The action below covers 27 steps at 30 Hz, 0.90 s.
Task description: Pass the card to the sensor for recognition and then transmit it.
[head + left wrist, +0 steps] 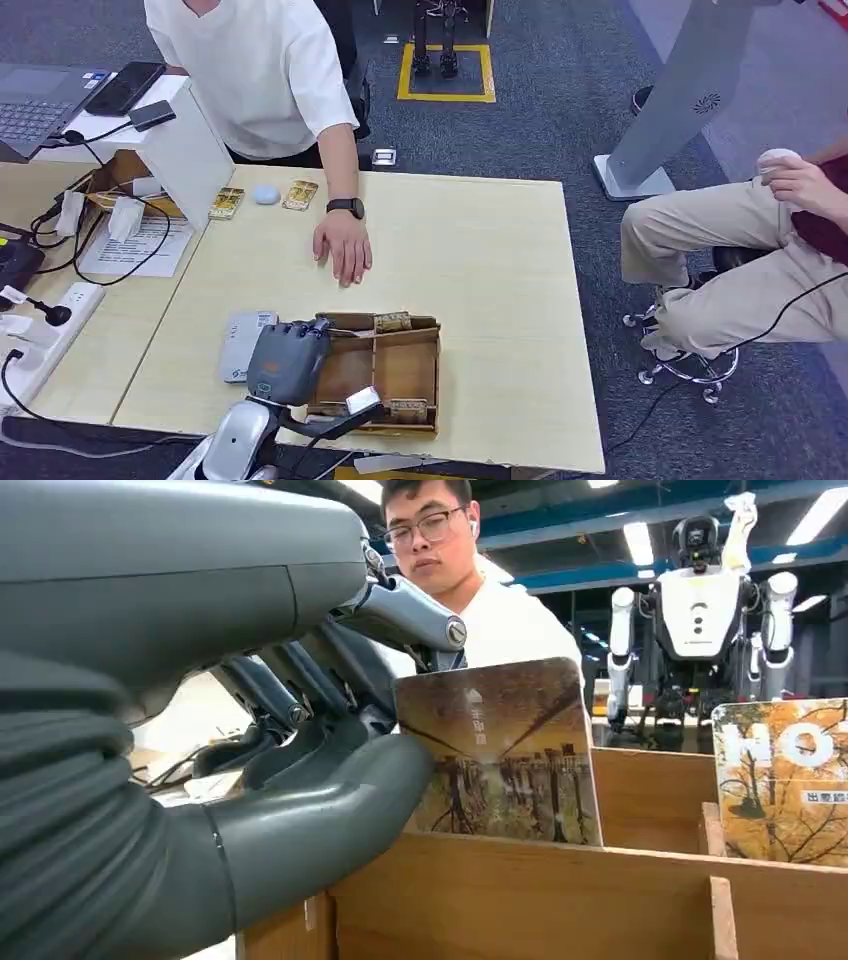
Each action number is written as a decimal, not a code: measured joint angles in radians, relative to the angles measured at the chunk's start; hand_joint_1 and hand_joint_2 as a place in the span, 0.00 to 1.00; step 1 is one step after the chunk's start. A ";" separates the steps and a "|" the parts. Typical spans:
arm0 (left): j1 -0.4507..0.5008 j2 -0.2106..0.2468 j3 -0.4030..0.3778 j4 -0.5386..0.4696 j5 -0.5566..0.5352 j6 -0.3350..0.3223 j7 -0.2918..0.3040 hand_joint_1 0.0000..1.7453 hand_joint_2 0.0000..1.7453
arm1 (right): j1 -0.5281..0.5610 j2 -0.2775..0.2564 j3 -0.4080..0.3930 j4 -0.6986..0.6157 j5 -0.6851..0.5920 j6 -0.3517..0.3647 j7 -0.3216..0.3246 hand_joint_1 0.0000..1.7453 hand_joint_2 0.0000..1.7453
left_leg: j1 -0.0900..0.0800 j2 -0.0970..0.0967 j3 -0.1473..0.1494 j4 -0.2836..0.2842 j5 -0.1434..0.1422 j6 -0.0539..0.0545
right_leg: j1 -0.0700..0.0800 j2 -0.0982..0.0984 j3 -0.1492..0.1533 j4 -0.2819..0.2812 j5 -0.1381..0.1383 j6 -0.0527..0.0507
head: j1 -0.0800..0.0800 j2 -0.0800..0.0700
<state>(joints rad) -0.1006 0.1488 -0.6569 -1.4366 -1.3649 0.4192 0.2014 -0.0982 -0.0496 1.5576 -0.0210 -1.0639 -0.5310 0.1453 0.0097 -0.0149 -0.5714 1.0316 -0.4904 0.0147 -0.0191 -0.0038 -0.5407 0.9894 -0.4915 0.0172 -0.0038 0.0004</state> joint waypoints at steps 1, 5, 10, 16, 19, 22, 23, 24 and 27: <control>0.001 0.000 0.000 0.000 0.000 0.002 0.000 1.00 1.00 | 0.000 0.000 0.000 0.000 0.000 0.000 0.000 0.00 1.00 | 0.000 0.000 0.000 0.000 0.000 0.000 | 0.000 0.000 0.000 0.000 0.000 0.000 | 0.000 0.000; 0.007 -0.001 0.000 0.000 0.000 0.024 -0.008 1.00 1.00 | 0.000 0.000 0.000 0.000 0.002 0.000 0.000 0.00 1.00 | 0.000 0.000 0.000 0.000 0.000 0.000 | 0.000 0.000 0.000 0.000 0.000 0.000 | 0.000 0.000; 0.013 -0.001 0.000 0.008 -0.002 0.050 -0.016 1.00 1.00 | 0.000 0.000 0.000 -0.001 0.002 0.000 0.000 0.00 1.00 | 0.000 0.000 0.000 0.000 0.000 0.000 | 0.000 0.000 0.000 0.000 0.000 0.000 | 0.000 0.000; 0.031 -0.009 0.007 0.008 0.002 0.106 -0.028 1.00 1.00 | 0.000 0.000 0.000 -0.002 0.002 -0.003 0.000 0.00 1.00 | 0.000 0.000 0.000 0.000 0.000 0.000 | 0.000 0.000 0.000 0.000 0.000 0.000 | 0.000 0.000; 0.045 -0.025 0.024 0.008 0.047 0.182 -0.058 1.00 1.00 | 0.000 0.000 0.000 -0.003 -0.002 -0.008 -0.002 0.00 1.00 | 0.000 0.000 0.000 0.000 0.000 0.000 | 0.000 0.000 0.000 0.000 0.000 0.000 | 0.000 0.000; 0.065 -0.053 0.051 -0.009 0.125 0.256 -0.110 1.00 1.00 | 0.000 0.000 0.000 -0.004 -0.009 -0.015 -0.002 0.00 1.00 | 0.000 0.000 0.000 0.000 0.000 0.000 | 0.000 0.000 0.000 0.000 0.000 0.000 | 0.000 0.000; 0.072 -0.065 0.061 -0.019 0.147 0.264 -0.134 1.00 1.00 | 0.001 0.001 0.000 -0.005 -0.013 -0.016 -0.002 0.00 1.00 | 0.000 0.000 0.000 0.000 0.000 0.000 | 0.000 0.000 0.000 0.000 0.000 0.000 | 0.000 0.000; 0.081 -0.081 0.075 -0.032 0.174 0.268 -0.170 1.00 1.00 | 0.001 0.002 0.000 -0.005 -0.017 -0.016 -0.002 0.00 1.00 | 0.000 0.000 0.000 0.000 0.000 0.000 | 0.000 0.000 0.000 0.000 0.000 0.000 | 0.000 0.000; 0.115 -0.139 0.136 -0.069 0.241 0.271 -0.268 1.00 1.00 | 0.002 0.006 0.000 -0.005 -0.026 -0.019 -0.003 0.00 1.00 | 0.000 0.000 0.000 0.000 0.000 0.000 | 0.000 0.000 0.000 0.000 0.000 0.000 | 0.000 0.000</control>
<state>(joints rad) 0.0147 0.0096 -0.5210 -1.5061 -1.1241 0.6901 -0.0665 -0.0961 -0.0439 1.5579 -0.0263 -1.0899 -0.5505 0.1427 0.0096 -0.0147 -0.5716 1.0316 -0.4906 0.0148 -0.0192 -0.0036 -0.5411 0.9891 -0.4915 0.0172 -0.0038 0.0000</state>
